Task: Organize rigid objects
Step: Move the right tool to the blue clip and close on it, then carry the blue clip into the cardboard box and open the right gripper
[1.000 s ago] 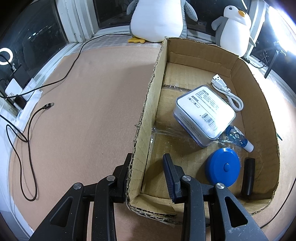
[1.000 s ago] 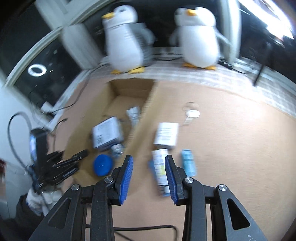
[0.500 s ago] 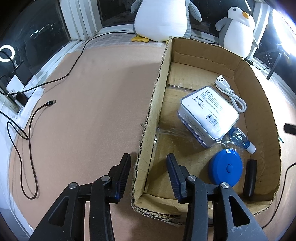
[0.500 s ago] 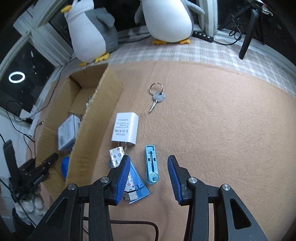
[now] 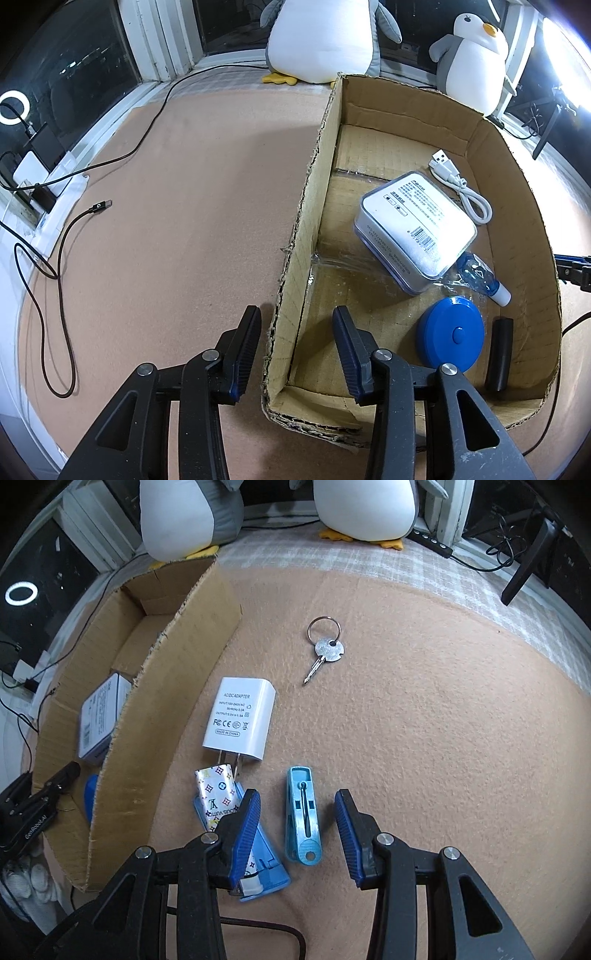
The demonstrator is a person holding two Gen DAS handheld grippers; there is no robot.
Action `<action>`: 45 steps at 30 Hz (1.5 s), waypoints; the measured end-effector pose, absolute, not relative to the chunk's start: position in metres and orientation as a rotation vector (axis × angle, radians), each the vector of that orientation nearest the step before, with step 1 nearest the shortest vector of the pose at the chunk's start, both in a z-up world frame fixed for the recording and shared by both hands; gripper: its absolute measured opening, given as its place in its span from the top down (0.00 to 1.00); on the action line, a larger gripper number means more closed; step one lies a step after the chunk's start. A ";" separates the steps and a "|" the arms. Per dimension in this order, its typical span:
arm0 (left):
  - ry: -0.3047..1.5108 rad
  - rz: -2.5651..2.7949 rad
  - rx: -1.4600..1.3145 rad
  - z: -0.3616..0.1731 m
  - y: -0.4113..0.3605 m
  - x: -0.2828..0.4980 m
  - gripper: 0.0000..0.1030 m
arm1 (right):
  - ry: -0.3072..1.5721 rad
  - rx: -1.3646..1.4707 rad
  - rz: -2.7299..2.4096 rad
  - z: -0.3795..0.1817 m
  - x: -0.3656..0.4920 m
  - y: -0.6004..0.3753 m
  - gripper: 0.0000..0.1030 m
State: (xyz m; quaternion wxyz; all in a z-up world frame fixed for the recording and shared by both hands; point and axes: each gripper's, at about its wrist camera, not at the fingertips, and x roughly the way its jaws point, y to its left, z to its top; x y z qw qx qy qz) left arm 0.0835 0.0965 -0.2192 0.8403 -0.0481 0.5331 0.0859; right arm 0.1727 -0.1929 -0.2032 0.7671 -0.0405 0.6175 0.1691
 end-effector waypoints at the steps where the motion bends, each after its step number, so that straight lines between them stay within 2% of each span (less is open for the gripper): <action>1: 1.126 0.183 -0.104 -0.219 0.097 0.083 0.58 | 1.346 -0.094 0.364 -0.205 0.172 -0.193 0.63; 4: 1.126 0.183 -0.104 -0.219 0.096 0.084 0.58 | 1.343 -0.111 0.362 -0.206 0.173 -0.192 0.66; 8: 1.126 0.183 -0.105 -0.219 0.096 0.084 0.58 | 1.337 -0.141 0.339 -0.206 0.173 -0.195 0.81; 11: 1.125 0.184 -0.103 -0.219 0.096 0.084 0.58 | 1.337 -0.126 0.330 -0.206 0.173 -0.201 0.89; 20: 1.125 0.185 -0.103 -0.219 0.096 0.084 0.58 | 1.311 -0.099 0.307 -0.200 0.169 -0.223 0.89; 27: 1.125 0.185 -0.103 -0.218 0.096 0.084 0.58 | 1.234 -0.066 0.315 -0.167 0.170 -0.218 0.89; 34: 1.125 0.185 -0.103 -0.219 0.096 0.084 0.58 | 1.149 -0.013 0.394 -0.135 0.177 -0.186 0.89; 45: 1.124 0.185 -0.103 -0.219 0.095 0.084 0.58 | 1.134 -0.026 0.531 -0.128 0.181 -0.119 0.89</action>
